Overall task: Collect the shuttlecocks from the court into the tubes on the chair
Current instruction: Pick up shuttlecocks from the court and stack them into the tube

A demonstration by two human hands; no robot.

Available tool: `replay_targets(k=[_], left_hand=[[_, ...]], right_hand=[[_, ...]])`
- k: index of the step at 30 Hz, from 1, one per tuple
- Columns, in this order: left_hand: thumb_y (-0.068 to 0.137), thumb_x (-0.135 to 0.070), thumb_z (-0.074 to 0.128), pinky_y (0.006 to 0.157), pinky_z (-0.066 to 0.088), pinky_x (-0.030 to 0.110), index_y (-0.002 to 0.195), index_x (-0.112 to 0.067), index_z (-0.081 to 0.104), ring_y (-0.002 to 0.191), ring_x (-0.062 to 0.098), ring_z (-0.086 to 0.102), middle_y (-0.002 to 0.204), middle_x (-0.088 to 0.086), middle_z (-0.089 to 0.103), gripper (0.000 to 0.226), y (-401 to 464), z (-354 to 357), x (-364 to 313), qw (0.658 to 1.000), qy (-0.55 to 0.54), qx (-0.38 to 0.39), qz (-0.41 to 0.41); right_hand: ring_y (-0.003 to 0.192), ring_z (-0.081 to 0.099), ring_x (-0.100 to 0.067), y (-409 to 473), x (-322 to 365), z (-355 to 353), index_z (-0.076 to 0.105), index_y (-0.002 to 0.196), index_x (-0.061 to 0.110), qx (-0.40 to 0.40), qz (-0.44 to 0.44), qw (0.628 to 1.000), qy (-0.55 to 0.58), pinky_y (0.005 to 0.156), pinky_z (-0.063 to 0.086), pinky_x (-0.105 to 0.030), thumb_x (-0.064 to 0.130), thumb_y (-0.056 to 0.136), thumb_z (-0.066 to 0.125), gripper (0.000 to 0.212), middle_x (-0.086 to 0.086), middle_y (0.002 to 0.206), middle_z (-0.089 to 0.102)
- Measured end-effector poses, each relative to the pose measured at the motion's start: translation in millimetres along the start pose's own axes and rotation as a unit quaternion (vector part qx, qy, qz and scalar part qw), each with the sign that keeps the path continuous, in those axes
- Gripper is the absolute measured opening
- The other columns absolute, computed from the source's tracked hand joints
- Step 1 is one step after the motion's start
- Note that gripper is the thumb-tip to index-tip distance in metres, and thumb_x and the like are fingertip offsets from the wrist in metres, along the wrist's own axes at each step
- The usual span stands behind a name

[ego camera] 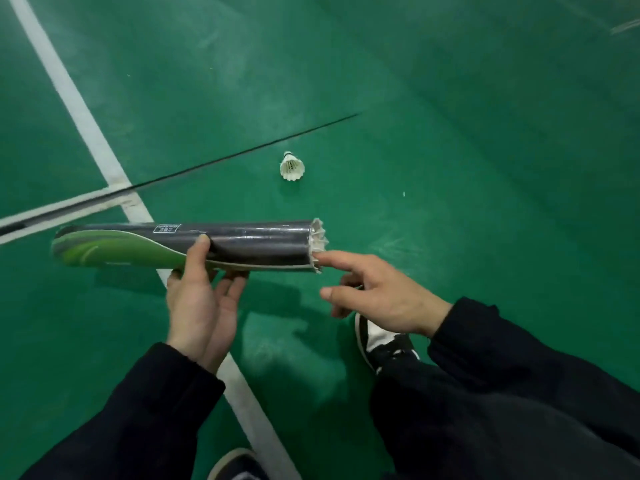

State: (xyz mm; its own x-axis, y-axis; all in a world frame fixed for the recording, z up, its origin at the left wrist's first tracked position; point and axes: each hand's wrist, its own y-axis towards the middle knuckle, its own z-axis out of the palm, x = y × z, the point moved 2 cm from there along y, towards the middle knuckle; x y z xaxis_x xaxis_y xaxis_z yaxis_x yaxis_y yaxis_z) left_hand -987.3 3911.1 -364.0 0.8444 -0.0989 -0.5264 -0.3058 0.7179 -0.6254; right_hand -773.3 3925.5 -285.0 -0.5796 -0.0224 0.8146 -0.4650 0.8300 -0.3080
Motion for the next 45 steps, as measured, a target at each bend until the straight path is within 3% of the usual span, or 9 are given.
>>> replay_targets(k=[4,8,13,20,25,30,33,39,45], left_hand=[[0.095,-0.025,0.071,0.091,0.06,0.04,0.142,-0.004,0.052,0.1,0.023,0.074,0.113,0.007,0.07,0.055,-4,-12,-13,0.998,-0.043,-0.019,0.03],[0.099,-0.025,0.065,0.092,0.058,0.039,0.129,-0.002,0.06,0.11,0.027,0.071,0.102,0.005,0.077,0.038,-15,-27,-11,0.998,-0.017,-0.043,0.053],[0.099,-0.029,0.063,0.1,0.053,0.041,0.13,0.001,0.06,0.116,0.027,0.07,0.114,0.012,0.076,0.043,6,-36,-20,0.993,-0.017,-0.071,0.087],[0.096,-0.036,0.068,0.087,0.06,0.028,0.114,-0.018,0.068,0.108,0.015,0.073,0.105,0.0,0.079,0.026,65,-30,-23,0.987,0.002,-0.116,0.113],[0.096,-0.041,0.065,0.099,0.053,0.044,0.129,-0.021,0.063,0.113,0.014,0.071,0.115,-0.003,0.078,0.039,75,-31,-11,0.981,-0.005,-0.153,0.117],[0.097,-0.033,0.063,0.083,0.061,0.032,0.117,-0.013,0.066,0.1,0.016,0.075,0.105,0.005,0.079,0.029,49,-20,17,0.98,0.006,-0.183,0.083],[0.095,-0.031,0.064,0.081,0.062,0.031,0.12,-0.007,0.065,0.101,0.017,0.075,0.108,0.009,0.078,0.035,36,-24,17,0.975,-0.007,-0.196,0.104],[0.098,-0.029,0.063,0.089,0.061,0.033,0.114,-0.006,0.065,0.105,0.021,0.074,0.105,0.012,0.079,0.029,25,-22,9,0.963,-0.052,-0.23,0.126],[0.094,-0.03,0.07,0.081,0.063,0.033,0.118,-0.005,0.061,0.096,0.023,0.076,0.104,0.013,0.076,0.036,10,-25,12,0.965,-0.113,-0.212,0.1]], right_hand=[[0.05,0.059,-0.007,28,0,22,0.051,0.121,0.057,0.089,-0.04,0.994,-0.055,0.059,0.051,-0.023,-0.004,0.085,0.044,0.071,-0.003,0.059,0.062],[0.053,0.063,-0.017,62,-3,48,0.068,0.07,0.043,0.186,-0.018,0.98,-0.073,0.057,0.052,-0.029,-0.003,0.088,0.05,0.053,0.007,0.05,0.061],[0.066,0.066,-0.009,103,-3,57,0.058,0.128,0.04,0.229,-0.079,0.968,0.063,0.061,0.055,-0.029,0.013,0.093,0.064,0.045,0.011,0.081,0.073],[0.063,0.061,-0.014,180,-54,4,0.07,0.096,0.016,0.002,-0.057,0.97,0.234,0.062,0.052,-0.028,0.026,0.092,0.059,0.016,-0.001,0.089,0.073],[0.104,0.06,-0.01,252,-110,-50,0.067,0.11,0.025,-0.133,-0.026,0.99,-0.026,0.099,0.052,-0.037,0.025,0.095,0.06,0.016,0.006,0.124,0.061],[0.147,0.03,-0.034,332,-138,-78,0.058,0.139,0.029,-0.087,-0.025,0.934,-0.346,0.12,0.029,-0.044,0.021,0.097,0.051,0.043,-0.008,0.169,0.019],[0.116,0.06,-0.032,355,-148,-75,0.058,0.135,0.017,-0.072,-0.018,0.936,-0.344,0.1,0.052,-0.048,0.025,0.098,0.039,0.042,-0.011,0.156,0.044],[0.096,0.069,-0.014,257,-91,-43,0.075,0.102,0.027,-0.061,-0.046,0.981,0.176,0.092,0.057,-0.034,0.006,0.095,0.059,0.027,0.009,0.103,0.076],[0.068,0.052,0.0,169,-43,22,0.068,0.079,0.031,0.098,-0.19,0.973,0.089,0.06,0.038,-0.013,0.038,0.077,0.067,0.007,0.012,0.084,0.06]])
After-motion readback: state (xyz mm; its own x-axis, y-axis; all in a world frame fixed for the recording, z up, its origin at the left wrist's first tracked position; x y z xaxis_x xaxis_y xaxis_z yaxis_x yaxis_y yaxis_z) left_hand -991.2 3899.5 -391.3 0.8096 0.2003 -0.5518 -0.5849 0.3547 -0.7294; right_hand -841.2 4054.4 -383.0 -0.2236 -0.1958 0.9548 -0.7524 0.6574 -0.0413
